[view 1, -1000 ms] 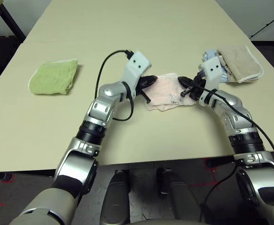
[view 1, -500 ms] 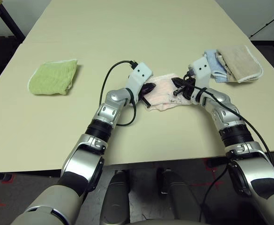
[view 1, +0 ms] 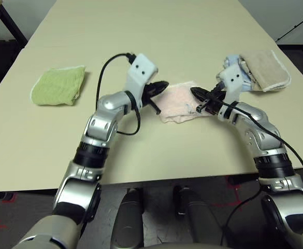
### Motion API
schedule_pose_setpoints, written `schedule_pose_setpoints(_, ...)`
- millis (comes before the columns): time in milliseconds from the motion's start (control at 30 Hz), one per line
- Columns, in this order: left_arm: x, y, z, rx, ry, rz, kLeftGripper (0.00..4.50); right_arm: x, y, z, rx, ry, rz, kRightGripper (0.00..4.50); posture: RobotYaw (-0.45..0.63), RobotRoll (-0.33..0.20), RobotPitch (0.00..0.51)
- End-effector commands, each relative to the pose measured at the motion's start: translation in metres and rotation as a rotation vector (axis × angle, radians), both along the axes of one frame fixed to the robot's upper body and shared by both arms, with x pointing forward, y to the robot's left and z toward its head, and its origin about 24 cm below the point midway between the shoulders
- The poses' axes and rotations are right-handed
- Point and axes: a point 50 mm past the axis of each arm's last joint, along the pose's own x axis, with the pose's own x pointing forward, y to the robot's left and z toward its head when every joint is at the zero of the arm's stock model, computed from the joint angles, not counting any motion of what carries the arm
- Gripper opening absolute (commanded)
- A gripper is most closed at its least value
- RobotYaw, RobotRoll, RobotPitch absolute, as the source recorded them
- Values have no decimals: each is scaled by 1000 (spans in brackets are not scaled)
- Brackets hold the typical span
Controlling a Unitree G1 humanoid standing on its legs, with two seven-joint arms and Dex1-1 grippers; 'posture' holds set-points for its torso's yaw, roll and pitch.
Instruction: Fold the towel and set it aside.
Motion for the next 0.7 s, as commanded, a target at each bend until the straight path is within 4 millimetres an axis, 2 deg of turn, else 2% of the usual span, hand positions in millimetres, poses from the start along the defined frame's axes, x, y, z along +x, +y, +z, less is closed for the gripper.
schedule_pose_setpoints(33, -9, -4, -6, 16, 27, -39, 42, -6, 2, -12, -2, 44, 0, 0, 135, 0, 166)
schedule_pose_setpoints(133, -9, 0, -12, 29, 45, -30, 42, -7, 2, -19, -6, 64, -6, 0, 136, 0, 159)
schedule_pose_setpoints(367, -2, 17, -45, 82, 118, 21, 42, -6, 1, -31, -17, 99, -19, 0, 134, 0, 150)
schedule_pose_setpoints(567, 6, 19, -47, 75, 110, 36, 42, -5, 0, -38, -27, 114, -25, 0, 133, 0, 146)
schedule_pose_setpoints(700, 11, 21, -38, 34, 86, 62, 42, -1, -1, -33, -17, 82, -35, 0, 131, 0, 145)
